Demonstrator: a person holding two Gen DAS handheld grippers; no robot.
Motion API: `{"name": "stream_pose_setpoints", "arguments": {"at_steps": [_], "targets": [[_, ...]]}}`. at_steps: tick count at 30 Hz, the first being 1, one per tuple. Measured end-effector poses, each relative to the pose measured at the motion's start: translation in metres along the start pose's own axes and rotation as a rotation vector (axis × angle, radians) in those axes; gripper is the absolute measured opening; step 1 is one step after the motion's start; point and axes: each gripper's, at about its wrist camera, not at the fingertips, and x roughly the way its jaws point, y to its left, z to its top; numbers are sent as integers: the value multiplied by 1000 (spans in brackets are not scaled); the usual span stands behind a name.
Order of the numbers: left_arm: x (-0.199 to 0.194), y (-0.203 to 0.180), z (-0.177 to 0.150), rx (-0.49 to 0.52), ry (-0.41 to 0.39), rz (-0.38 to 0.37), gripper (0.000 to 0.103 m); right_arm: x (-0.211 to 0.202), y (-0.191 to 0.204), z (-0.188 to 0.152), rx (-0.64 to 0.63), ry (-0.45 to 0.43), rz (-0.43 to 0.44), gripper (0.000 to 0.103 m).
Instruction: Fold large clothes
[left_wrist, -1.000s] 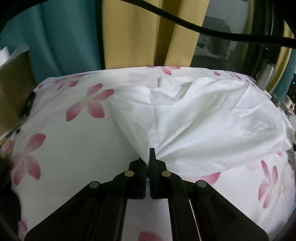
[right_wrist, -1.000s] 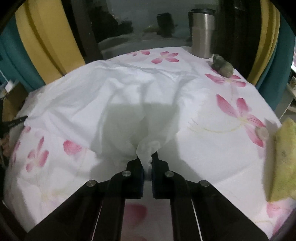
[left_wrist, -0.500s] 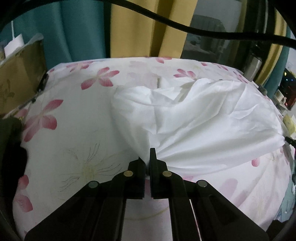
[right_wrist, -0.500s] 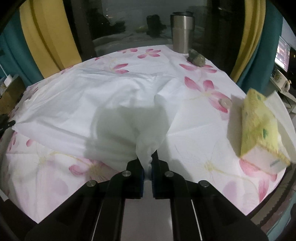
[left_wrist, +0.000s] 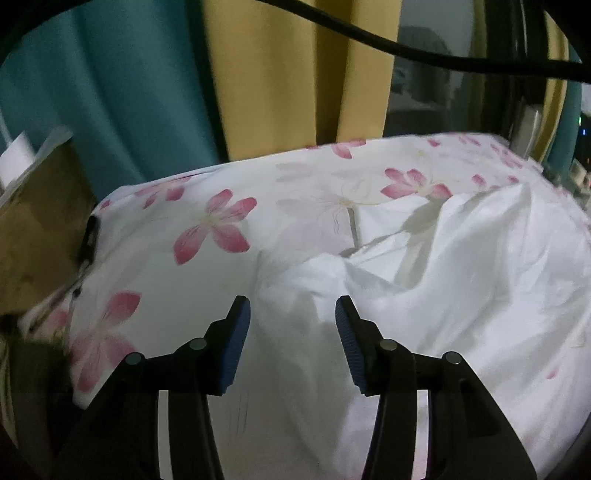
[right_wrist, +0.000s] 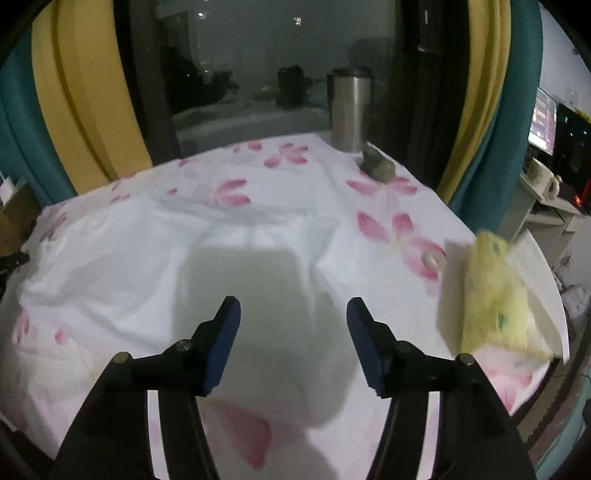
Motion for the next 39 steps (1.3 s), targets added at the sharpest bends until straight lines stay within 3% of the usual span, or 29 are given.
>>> {"name": "stream_pose_setpoints", "arguments": {"at_steps": [6,8,14,17,20,23,25,29,32,39], "targets": [[33,-9,11,101,54,-28,49,28,23,15,-18,35,41,60],[37,-9,14,119,53,-45,4,40,25,18,-7,57,52,60],[44,9,34,28,0,-58,3,62,33,30,23,58,82,60],[49,19,45,-63,-27,-62,3,74,37,35,14,76,58,60],[59,37,52,-224,-26,-96,4,89,34,35,21,102,22,60],[70,44,54,-290,5,-53,4,99,29,32,24,121,-34,60],[69,40,56,-279,12,-34,9,100,28,32,21,116,-46,60],[49,26,63,-235,-38,-9,48,98,25,38,20,108,-82,60],[41,5,68,-188,-57,-71,48,90,27,47,24,68,-71,60],[49,-56,59,-114,9,-209,48,91,58,50,-27,54,26,60]]}}
